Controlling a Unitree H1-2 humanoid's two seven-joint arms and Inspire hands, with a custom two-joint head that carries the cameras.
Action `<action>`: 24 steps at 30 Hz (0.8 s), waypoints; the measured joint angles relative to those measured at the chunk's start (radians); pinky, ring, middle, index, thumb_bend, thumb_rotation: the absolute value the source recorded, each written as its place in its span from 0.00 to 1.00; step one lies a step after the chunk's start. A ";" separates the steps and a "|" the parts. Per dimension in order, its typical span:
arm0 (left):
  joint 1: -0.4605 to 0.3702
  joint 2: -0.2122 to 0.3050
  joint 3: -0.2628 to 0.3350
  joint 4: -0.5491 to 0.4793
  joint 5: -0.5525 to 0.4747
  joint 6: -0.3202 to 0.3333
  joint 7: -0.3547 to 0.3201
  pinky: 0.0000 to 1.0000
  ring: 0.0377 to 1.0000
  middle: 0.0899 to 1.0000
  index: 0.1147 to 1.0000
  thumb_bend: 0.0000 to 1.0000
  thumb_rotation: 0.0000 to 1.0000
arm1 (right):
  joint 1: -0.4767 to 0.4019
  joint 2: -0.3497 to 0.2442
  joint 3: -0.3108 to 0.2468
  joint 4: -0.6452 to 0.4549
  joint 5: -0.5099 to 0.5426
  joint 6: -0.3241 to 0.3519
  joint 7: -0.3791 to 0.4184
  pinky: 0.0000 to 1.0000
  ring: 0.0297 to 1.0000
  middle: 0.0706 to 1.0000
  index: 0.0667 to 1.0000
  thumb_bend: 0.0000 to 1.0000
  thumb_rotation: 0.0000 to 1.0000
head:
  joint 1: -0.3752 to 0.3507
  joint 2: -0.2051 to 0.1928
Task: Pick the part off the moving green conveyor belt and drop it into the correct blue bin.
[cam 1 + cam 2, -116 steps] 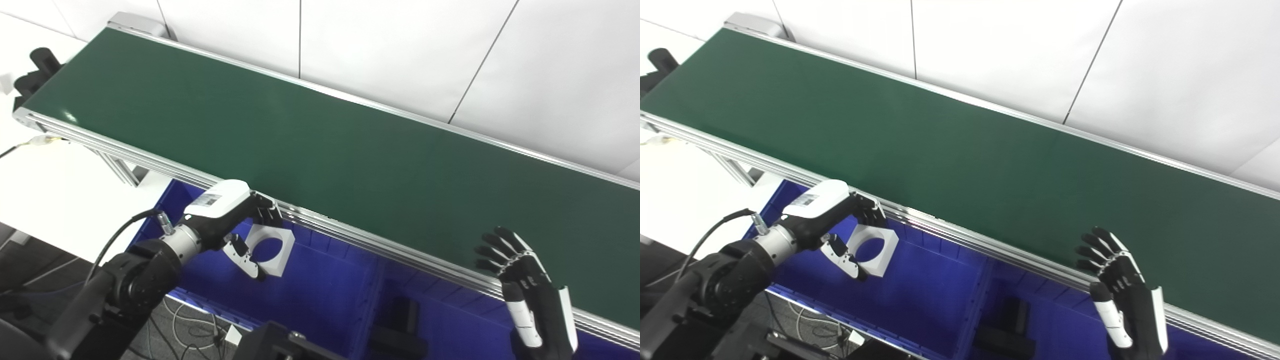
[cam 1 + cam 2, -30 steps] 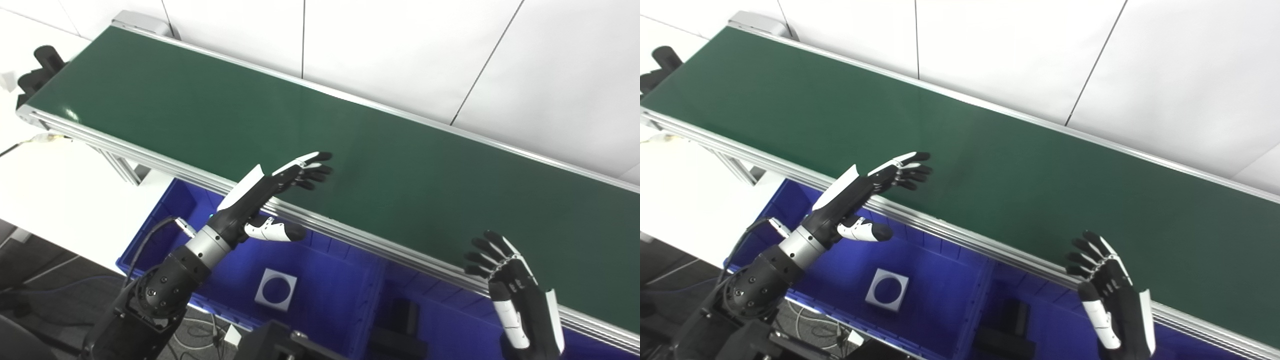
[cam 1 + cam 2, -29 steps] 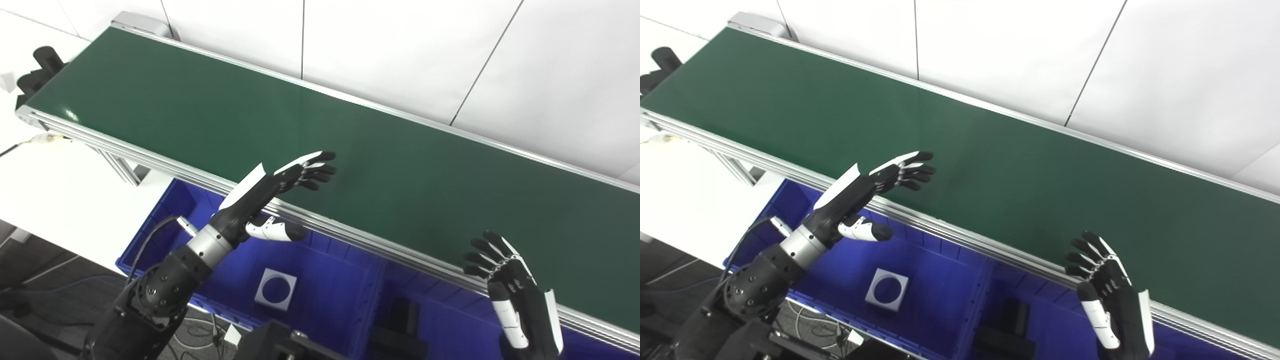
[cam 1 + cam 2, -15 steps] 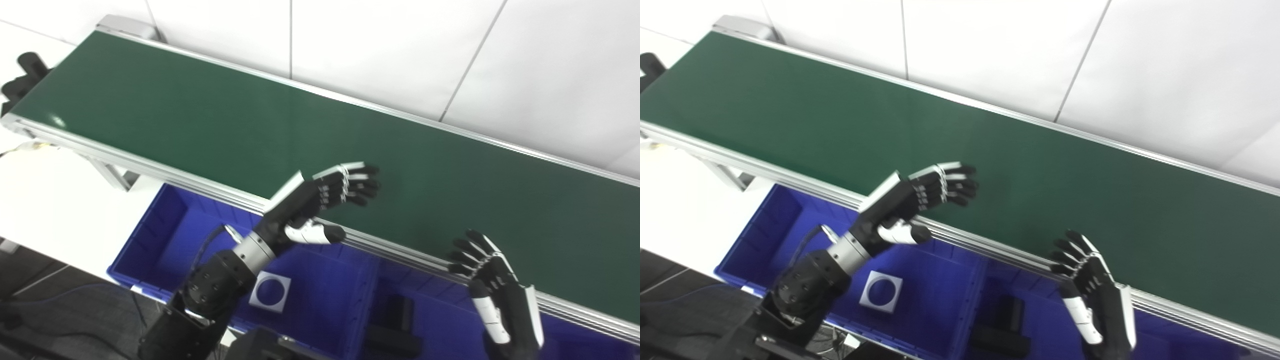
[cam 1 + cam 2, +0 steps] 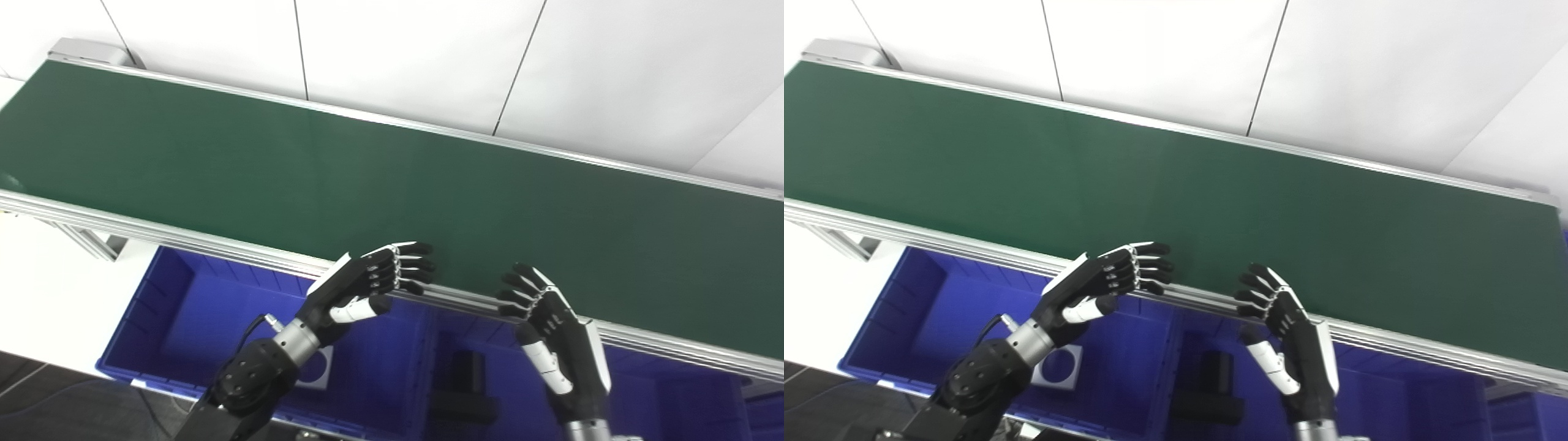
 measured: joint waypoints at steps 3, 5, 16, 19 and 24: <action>0.002 0.008 0.012 0.001 -0.006 -0.004 -0.010 0.69 0.73 0.74 0.80 1.00 0.65 | 0.005 0.005 0.007 0.000 -0.011 0.000 -0.009 0.65 0.72 0.79 0.83 0.68 0.69 | -0.026 0.002; 0.005 0.012 0.020 0.004 -0.008 -0.007 -0.018 0.69 0.73 0.74 0.80 1.00 0.64 | 0.008 0.011 0.010 0.000 -0.019 0.000 -0.013 0.64 0.72 0.79 0.84 0.67 0.69 | -0.032 0.002; 0.006 0.034 0.074 0.048 -0.047 -0.028 -0.054 0.72 0.74 0.75 0.79 1.00 0.64 | -0.008 0.046 0.037 0.025 -0.072 0.000 -0.034 0.62 0.71 0.78 0.83 0.68 0.68 | -0.228 0.011; 0.002 0.049 0.090 0.070 -0.057 -0.043 -0.068 0.71 0.74 0.76 0.79 1.00 0.64 | -0.020 0.064 0.044 0.042 -0.094 0.000 -0.051 0.61 0.70 0.77 0.83 0.68 0.69 | -0.250 0.014; -0.007 0.067 0.111 0.097 -0.076 -0.056 -0.088 0.70 0.73 0.76 0.78 0.99 0.64 | -0.035 0.081 0.057 0.050 -0.115 0.000 -0.057 0.61 0.70 0.77 0.83 0.67 0.68 | -0.289 0.028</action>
